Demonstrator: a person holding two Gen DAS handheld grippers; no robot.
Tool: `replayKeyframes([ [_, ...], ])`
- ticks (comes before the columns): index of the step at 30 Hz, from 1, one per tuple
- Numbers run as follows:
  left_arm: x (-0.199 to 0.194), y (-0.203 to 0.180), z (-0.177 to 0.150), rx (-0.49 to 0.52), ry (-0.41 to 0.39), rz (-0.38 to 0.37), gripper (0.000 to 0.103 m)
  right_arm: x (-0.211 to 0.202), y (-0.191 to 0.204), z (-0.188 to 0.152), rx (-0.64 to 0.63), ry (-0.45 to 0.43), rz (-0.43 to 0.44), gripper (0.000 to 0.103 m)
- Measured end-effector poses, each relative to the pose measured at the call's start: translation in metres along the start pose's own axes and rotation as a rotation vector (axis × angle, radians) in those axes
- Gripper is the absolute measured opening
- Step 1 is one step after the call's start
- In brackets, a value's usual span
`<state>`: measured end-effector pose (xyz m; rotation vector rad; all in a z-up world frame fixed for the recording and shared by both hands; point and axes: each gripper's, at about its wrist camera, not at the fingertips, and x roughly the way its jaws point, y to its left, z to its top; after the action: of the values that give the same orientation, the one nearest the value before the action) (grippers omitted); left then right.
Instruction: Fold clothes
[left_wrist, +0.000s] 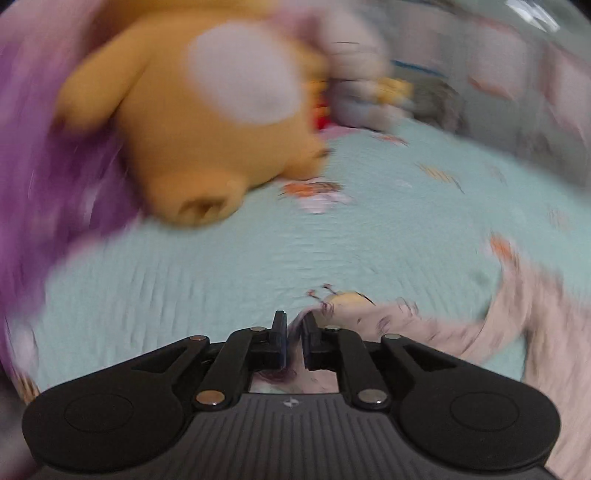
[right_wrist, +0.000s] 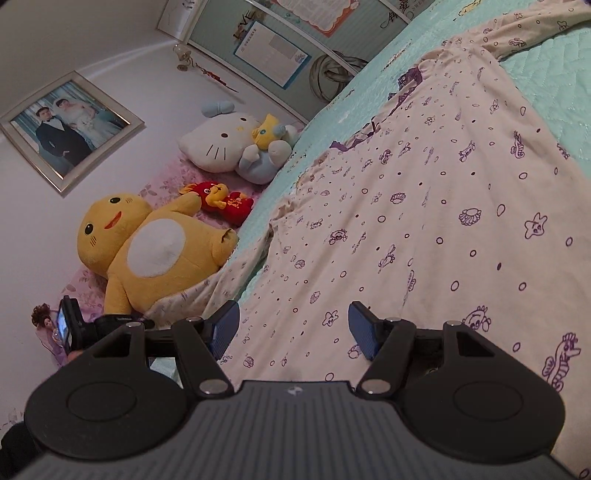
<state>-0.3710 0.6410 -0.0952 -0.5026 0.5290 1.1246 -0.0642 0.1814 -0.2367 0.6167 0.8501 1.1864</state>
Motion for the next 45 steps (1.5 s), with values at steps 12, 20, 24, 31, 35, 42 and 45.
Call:
replayKeyframes([
  [12,-0.008,0.001,-0.096,0.361,-0.072,0.051,0.036,0.002,0.002,-0.001,-0.013,0.006,-0.017,0.066],
  [20,0.044,-0.004,-0.085,0.530,-0.040,0.153,0.068,0.003,0.003,-0.001,-0.015,0.007,-0.023,0.065],
  [24,0.059,0.013,-0.070,0.293,0.040,0.004,0.034,0.004,0.003,0.000,-0.019,0.010,-0.029,0.066],
  [31,0.018,0.028,-0.050,0.044,-0.014,-0.194,0.001,0.005,0.002,0.000,-0.013,0.006,-0.025,0.066],
  [35,-0.011,0.036,-0.050,-0.008,-0.038,-0.253,0.001,0.003,0.000,0.000,-0.002,0.000,-0.015,0.065],
  [42,-0.026,0.027,-0.054,0.019,-0.051,-0.251,0.001,0.003,0.000,0.000,0.005,-0.005,-0.008,0.065],
  [45,-0.046,0.027,-0.035,-0.057,-0.111,-0.318,0.001,0.002,0.000,0.000,0.006,-0.005,-0.008,0.066],
])
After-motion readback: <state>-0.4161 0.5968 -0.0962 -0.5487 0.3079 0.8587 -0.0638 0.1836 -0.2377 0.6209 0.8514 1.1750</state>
